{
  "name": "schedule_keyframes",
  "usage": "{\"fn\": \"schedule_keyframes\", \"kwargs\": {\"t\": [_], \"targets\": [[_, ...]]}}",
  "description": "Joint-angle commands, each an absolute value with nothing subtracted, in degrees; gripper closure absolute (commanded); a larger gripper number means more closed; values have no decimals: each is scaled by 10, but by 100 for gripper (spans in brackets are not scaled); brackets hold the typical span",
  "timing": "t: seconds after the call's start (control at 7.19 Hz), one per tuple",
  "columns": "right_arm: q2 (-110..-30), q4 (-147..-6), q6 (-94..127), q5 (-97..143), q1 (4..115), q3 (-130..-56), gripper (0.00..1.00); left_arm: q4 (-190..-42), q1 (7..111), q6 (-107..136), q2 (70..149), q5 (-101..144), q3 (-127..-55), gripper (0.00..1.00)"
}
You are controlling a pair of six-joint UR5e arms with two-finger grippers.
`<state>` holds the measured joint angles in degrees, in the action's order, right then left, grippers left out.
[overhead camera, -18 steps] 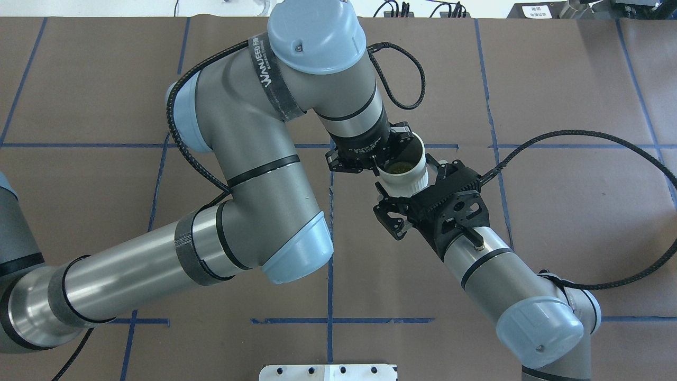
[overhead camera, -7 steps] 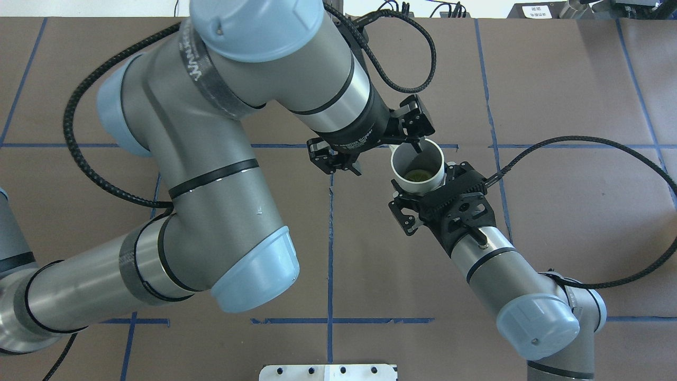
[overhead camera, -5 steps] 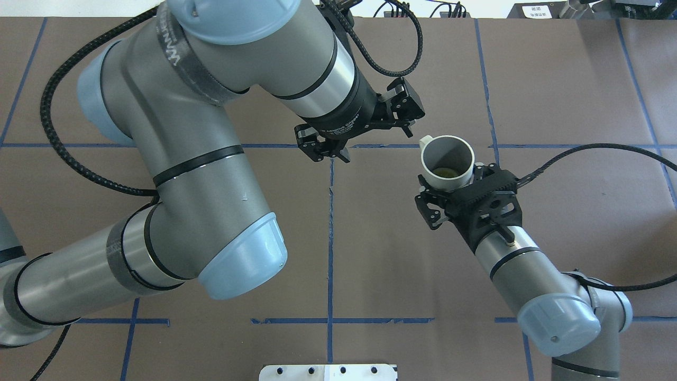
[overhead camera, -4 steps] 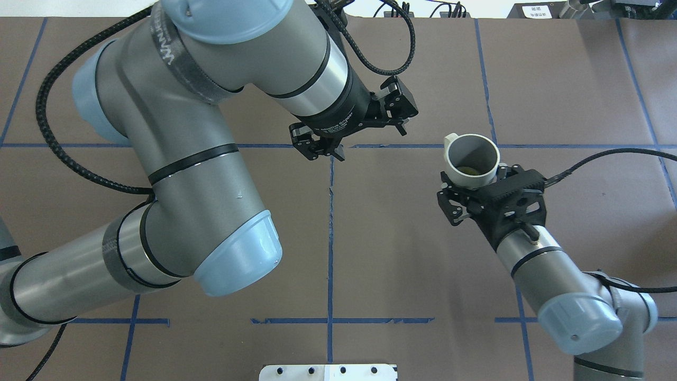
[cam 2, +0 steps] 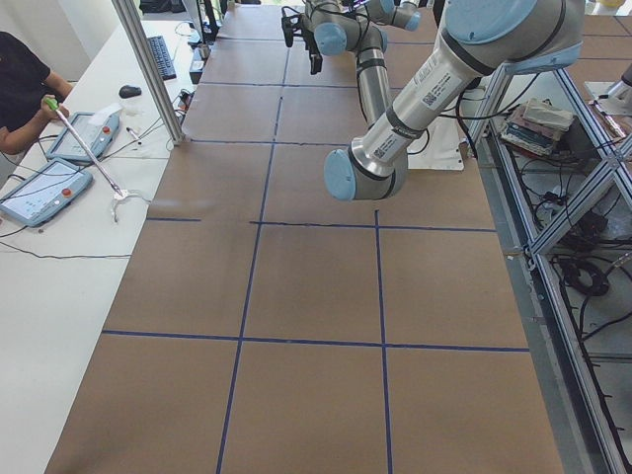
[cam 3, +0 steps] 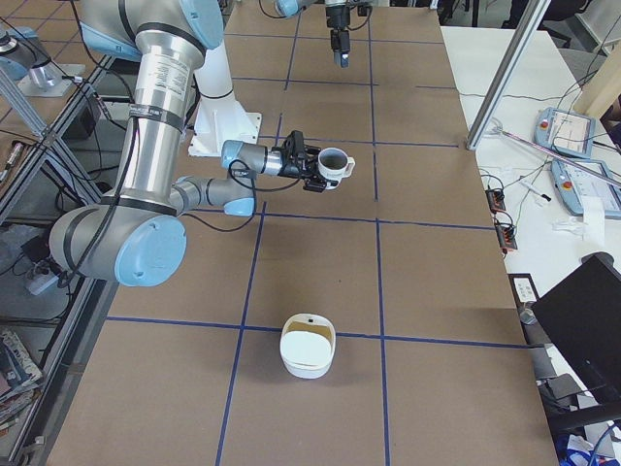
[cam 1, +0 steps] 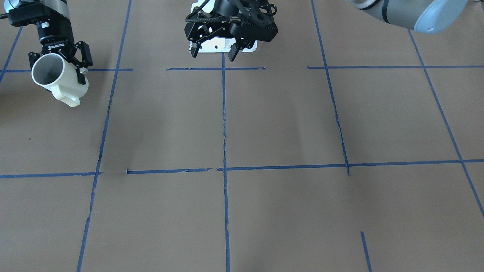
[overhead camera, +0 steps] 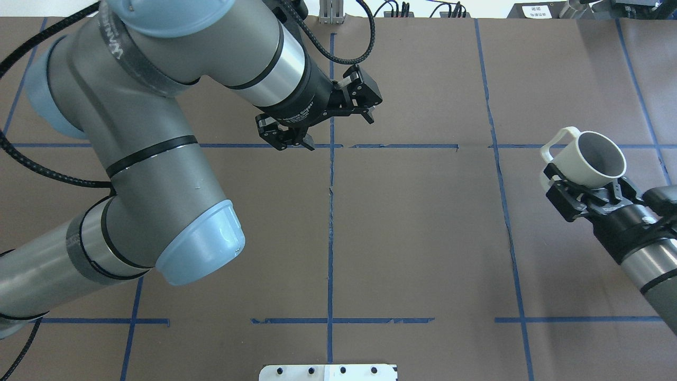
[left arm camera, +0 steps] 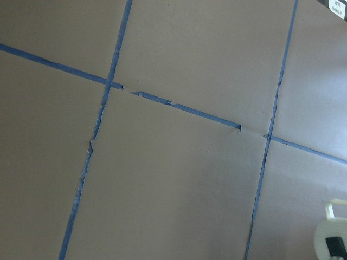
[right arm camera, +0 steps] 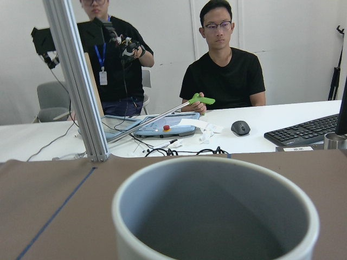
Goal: Left arm hands cup to right arm to dump lemon
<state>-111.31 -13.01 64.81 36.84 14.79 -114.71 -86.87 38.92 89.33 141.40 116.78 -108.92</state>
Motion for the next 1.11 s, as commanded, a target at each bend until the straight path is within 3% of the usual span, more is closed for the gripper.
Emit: {"fn": "schedule_keyframes", "kwargs": {"t": [0.0, 0.28, 0.42, 0.84, 0.97], "targets": [[-1180, 19, 696, 362, 151, -1099, 88, -868, 396, 891, 1412, 1167, -1090, 0], [-1196, 25, 695, 412, 192, -1098, 89, -868, 396, 891, 1412, 1167, -1092, 0], [-1194, 19, 695, 549, 294, -1094, 89, -868, 396, 891, 1412, 1167, -1092, 0], [-1186, 5, 718, 779, 467, -1057, 89, -868, 395, 895, 1407, 1167, -1093, 0], [-1180, 6, 753, 956, 587, -1028, 89, -868, 395, 894, 1407, 1167, -1094, 0]]}}
